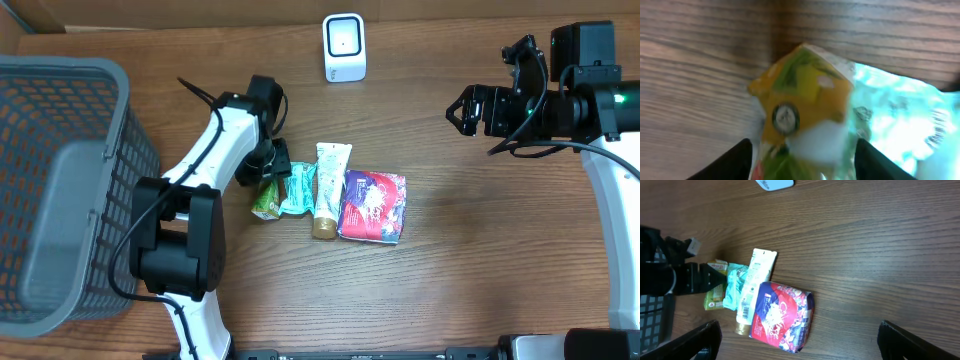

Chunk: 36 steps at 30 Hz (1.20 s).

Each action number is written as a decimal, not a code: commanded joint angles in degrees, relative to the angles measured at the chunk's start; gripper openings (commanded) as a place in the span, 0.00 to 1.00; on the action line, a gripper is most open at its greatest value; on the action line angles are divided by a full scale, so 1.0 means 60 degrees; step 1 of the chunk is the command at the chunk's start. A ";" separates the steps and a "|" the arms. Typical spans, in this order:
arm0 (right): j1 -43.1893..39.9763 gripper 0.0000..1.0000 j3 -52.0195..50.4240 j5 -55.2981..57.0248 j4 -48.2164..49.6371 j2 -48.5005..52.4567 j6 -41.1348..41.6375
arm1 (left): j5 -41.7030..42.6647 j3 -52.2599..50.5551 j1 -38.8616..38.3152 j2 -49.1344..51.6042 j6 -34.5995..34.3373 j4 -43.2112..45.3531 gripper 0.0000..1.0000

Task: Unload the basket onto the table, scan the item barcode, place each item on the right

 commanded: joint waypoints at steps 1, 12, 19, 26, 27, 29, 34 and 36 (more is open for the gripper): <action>-0.0069 1.00 -0.0036 0.0029 0.0066 0.0011 0.0029 | 0.0131 0.1330 0.0000 -0.0182 0.0430 -0.0605 0.61; 0.0044 1.00 -0.0233 -0.0080 -0.0004 0.0040 0.0033 | 0.0073 0.6328 0.0171 -0.1147 0.1596 -0.3370 0.61; 0.0444 1.00 -0.0856 -0.0084 0.0193 0.0109 0.0036 | -0.0106 0.7821 0.0200 -0.2455 0.2565 -0.3974 0.91; 0.0765 1.00 -0.1716 -0.0084 0.0412 0.0117 0.0036 | -0.0095 0.7821 0.0506 -0.3614 0.2750 -0.5042 1.00; 0.0783 1.00 -0.1847 -0.0087 0.0444 0.0117 0.0040 | -0.0098 0.7821 0.0572 -0.3727 0.2681 -0.5231 1.00; 0.0809 1.00 -0.2160 -0.0095 0.0572 0.0117 0.0047 | -0.0098 0.7821 0.0678 -0.3920 0.2619 -0.5665 1.00; 0.0903 1.00 -0.3002 -0.0266 0.0922 0.0117 0.0288 | -0.0127 0.7810 0.0667 -0.4455 0.2368 -0.5941 0.91; 0.0976 1.00 -0.3297 -0.0455 0.1049 0.0117 0.0284 | -0.0328 0.7810 0.0670 -0.4721 0.2211 -0.5967 0.92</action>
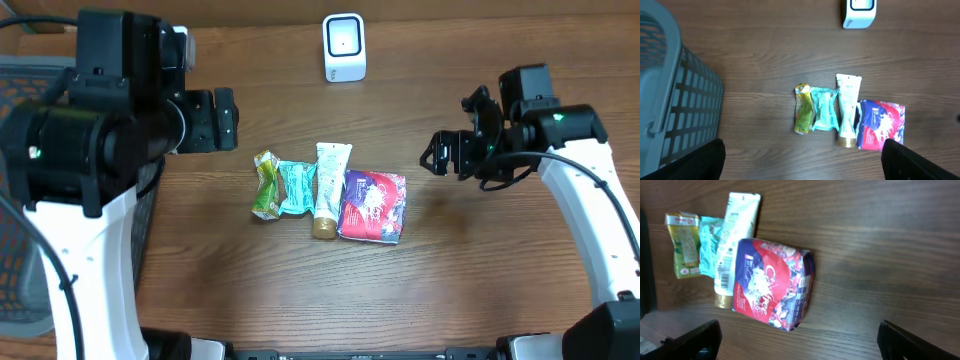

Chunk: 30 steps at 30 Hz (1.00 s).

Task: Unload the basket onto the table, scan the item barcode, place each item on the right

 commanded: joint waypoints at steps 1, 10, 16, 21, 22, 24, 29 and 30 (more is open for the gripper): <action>0.0219 1.00 -0.0499 -0.0448 0.0208 0.0022 0.0131 | -0.0284 0.0080 -0.0011 -0.0652 -0.0284 -0.0022 0.92; 0.1355 1.00 -0.1872 -0.0474 0.2014 0.0025 0.0546 | -0.0470 -0.1497 -0.0011 -0.1020 -0.0692 0.0029 1.00; 0.2127 1.00 -0.2167 0.0262 0.2841 0.0025 0.1104 | -0.0667 -0.2754 -0.0011 -0.1016 -0.0889 0.0834 1.00; 0.2426 1.00 -0.2167 0.0393 0.2962 0.0025 0.1096 | -0.0663 -0.2896 -0.0011 -0.0973 -0.0889 0.0947 1.00; 0.2426 1.00 -0.2167 0.0393 0.2969 0.0025 0.1096 | -0.0652 -0.2896 -0.0015 -0.0954 -0.0889 0.0947 0.99; 0.2422 1.00 -0.2167 0.0390 0.2973 0.0025 0.1096 | -0.0495 -0.2896 -0.0011 -0.0925 -0.0889 0.0947 1.00; 0.2422 1.00 -0.2167 0.0554 0.3027 0.0025 0.1096 | -0.0499 -0.2896 -0.0011 -0.0889 -0.0889 0.0954 1.00; 0.2422 1.00 -0.2167 0.0645 0.3056 0.0025 0.1096 | -0.0499 -0.2896 -0.0011 -0.0874 -0.0889 0.0984 0.99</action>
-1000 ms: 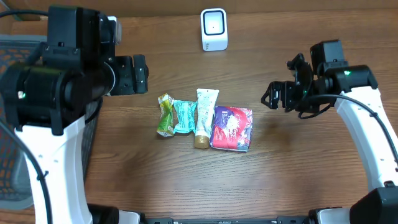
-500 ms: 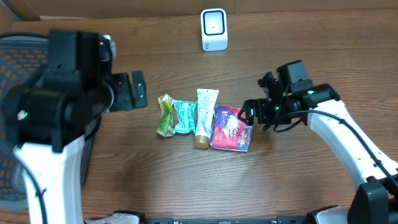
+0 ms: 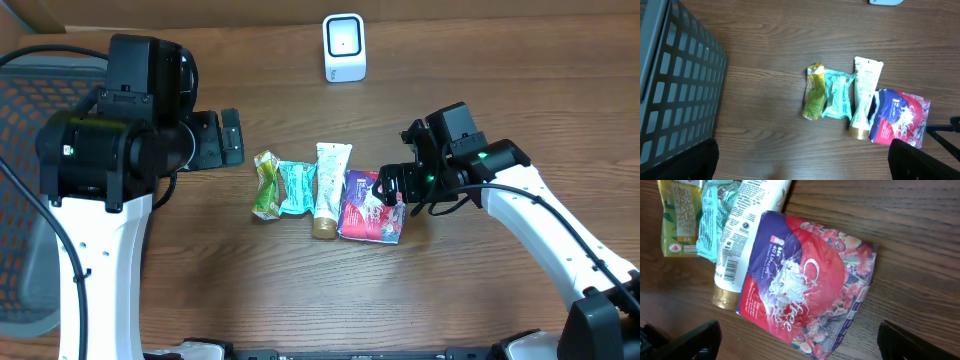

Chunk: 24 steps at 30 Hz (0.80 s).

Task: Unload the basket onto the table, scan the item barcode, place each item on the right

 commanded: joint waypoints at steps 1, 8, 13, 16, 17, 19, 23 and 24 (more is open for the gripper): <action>0.0025 1.00 -0.0036 0.0372 0.0146 0.0015 0.0033 | -0.0015 0.0022 -0.0007 -0.0015 -0.0164 0.0062 1.00; 0.0025 1.00 -0.0036 0.0408 0.0310 0.0015 0.0033 | -0.0022 0.0022 -0.0007 -0.0015 -0.0164 0.0055 1.00; 0.0029 1.00 -0.0044 0.0408 -0.0098 0.0015 0.0029 | -0.0022 0.0022 -0.0007 -0.0015 -0.0164 0.0055 0.99; 0.0029 1.00 -0.0058 0.0404 -0.0299 0.0022 0.0025 | -0.0022 0.0022 -0.0007 -0.0015 -0.0164 0.0055 0.99; 0.0036 1.00 -0.0062 0.0404 -0.0328 0.0022 0.0015 | -0.0022 0.0022 -0.0007 -0.0015 -0.0164 0.0051 1.00; 0.0102 1.00 -0.0066 0.0408 -0.0346 0.0029 -0.0084 | -0.0022 0.0022 -0.0007 -0.0015 -0.0164 0.0055 1.00; 0.0652 0.98 -0.0066 0.0831 -0.0302 0.0029 -0.0543 | -0.0022 0.0022 -0.0007 -0.0015 -0.0164 0.0055 1.00; 0.0849 0.98 -0.0066 0.1191 -0.0255 0.0029 -0.0543 | -0.0022 0.0022 -0.0007 -0.0015 -0.0164 0.0055 1.00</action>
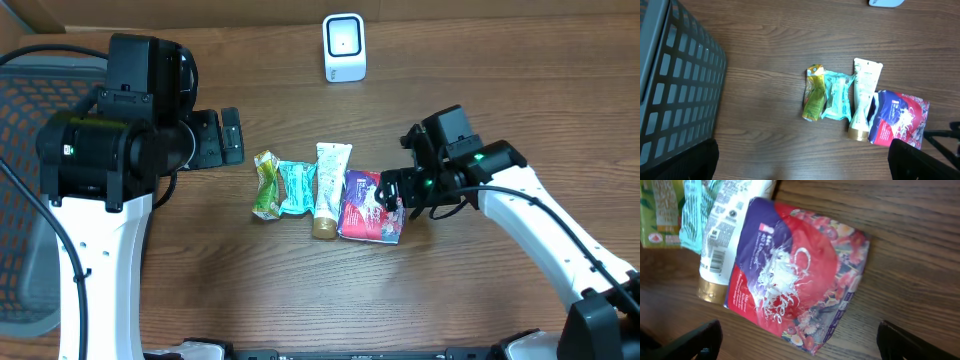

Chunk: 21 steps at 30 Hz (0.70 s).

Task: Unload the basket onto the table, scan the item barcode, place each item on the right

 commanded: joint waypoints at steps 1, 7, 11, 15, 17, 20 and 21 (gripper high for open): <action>0.0688 0.98 -0.0058 0.1053 0.0168 0.0029 -0.0295 | -0.0022 0.0022 -0.0007 -0.0015 -0.0138 0.0011 1.00; 0.2382 0.98 -0.0058 0.3155 0.0954 0.0029 -0.1235 | -0.0022 0.0022 -0.0007 -0.0015 -0.0138 0.0011 0.99; 0.3209 1.00 -0.0058 0.3727 0.1268 0.0029 -0.2040 | -0.0022 0.0022 -0.0007 -0.0015 -0.0138 0.0011 1.00; 0.3661 1.00 -0.0062 0.3719 0.1082 0.0164 -0.2306 | -0.0022 0.0022 -0.0007 -0.0015 -0.0138 0.0015 1.00; 0.3799 1.00 -0.0062 0.3705 0.0933 0.0368 -0.2473 | -0.0022 0.0022 -0.0007 -0.0015 -0.0138 0.0015 1.00; 0.4011 0.99 -0.0062 0.3687 0.0856 0.0838 -0.3115 | -0.0022 0.0022 -0.0007 -0.0015 -0.0138 0.0015 1.00; 0.4076 0.99 -0.0062 0.3690 0.0845 0.0991 -0.3129 | -0.0022 0.0022 -0.0007 -0.0015 -0.0138 0.0015 1.00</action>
